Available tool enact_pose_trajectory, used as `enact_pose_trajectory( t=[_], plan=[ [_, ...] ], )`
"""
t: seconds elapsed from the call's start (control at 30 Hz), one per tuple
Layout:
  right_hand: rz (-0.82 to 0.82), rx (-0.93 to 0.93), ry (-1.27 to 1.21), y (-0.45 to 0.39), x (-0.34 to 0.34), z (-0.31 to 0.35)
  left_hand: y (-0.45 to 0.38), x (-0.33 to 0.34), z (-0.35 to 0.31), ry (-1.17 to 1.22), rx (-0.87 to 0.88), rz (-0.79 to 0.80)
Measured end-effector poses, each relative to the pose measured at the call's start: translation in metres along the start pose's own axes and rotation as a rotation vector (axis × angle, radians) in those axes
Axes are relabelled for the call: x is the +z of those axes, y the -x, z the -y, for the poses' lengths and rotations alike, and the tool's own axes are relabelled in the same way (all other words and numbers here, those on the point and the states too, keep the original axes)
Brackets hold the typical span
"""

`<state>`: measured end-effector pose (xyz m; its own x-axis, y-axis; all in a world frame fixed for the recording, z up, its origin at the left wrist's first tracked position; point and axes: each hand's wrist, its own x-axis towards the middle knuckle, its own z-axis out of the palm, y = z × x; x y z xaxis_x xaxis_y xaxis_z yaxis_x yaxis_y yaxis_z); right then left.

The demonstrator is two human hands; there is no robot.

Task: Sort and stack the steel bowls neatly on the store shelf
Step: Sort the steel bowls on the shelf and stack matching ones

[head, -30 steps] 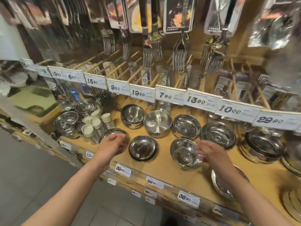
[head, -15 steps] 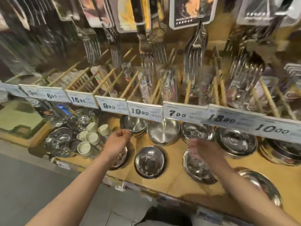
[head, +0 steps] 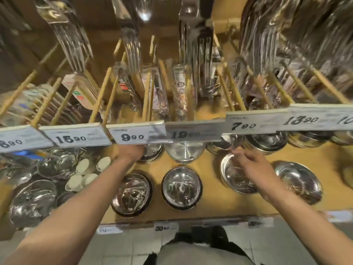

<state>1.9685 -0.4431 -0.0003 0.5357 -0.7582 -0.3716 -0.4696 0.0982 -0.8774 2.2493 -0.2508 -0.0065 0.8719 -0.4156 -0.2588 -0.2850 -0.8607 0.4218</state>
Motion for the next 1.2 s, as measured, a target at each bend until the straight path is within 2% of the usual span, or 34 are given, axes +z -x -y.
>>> enact_pose_trajectory(
  t=[0.13, 0.4, 0.5, 0.6, 0.7, 0.8, 0.93, 1.03, 1.2],
  plan=[
    [-0.085, 0.068, -0.036, 0.009, 0.002, -0.013, -0.009, 0.006, -0.001, -0.039, -0.046, 0.004],
    [-0.105, 0.034, -0.038, 0.026, 0.010, -0.011, -0.026, 0.008, 0.011, -0.029, -0.030, 0.030],
    [-0.104, 0.020, -0.050, 0.028, 0.015, -0.007, -0.029, 0.004, 0.016, 0.069, -0.026, 0.034],
    [-0.103, 0.059, -0.045, 0.029, 0.022, -0.007, -0.026, -0.003, 0.019, 0.264, -0.124, -0.003],
    [-0.079, 0.107, -0.090, 0.028, 0.028, -0.007, -0.019, -0.010, 0.018, 0.372, -0.043, 0.006],
    [-0.027, 0.127, -0.139, 0.029, 0.034, -0.008, -0.011, -0.015, 0.016, 0.433, -0.059, 0.016],
    [0.045, 0.098, -0.132, 0.032, 0.040, -0.012, 0.013, -0.015, 0.010, 0.446, 0.125, -0.073],
    [0.069, 0.083, -0.120, 0.039, 0.039, -0.016, 0.025, -0.010, 0.007, 0.560, 0.045, -0.016],
    [0.024, 0.082, -0.119, 0.049, 0.019, -0.026, 0.039, -0.003, -0.008, 0.657, 0.027, 0.197]
  ],
)
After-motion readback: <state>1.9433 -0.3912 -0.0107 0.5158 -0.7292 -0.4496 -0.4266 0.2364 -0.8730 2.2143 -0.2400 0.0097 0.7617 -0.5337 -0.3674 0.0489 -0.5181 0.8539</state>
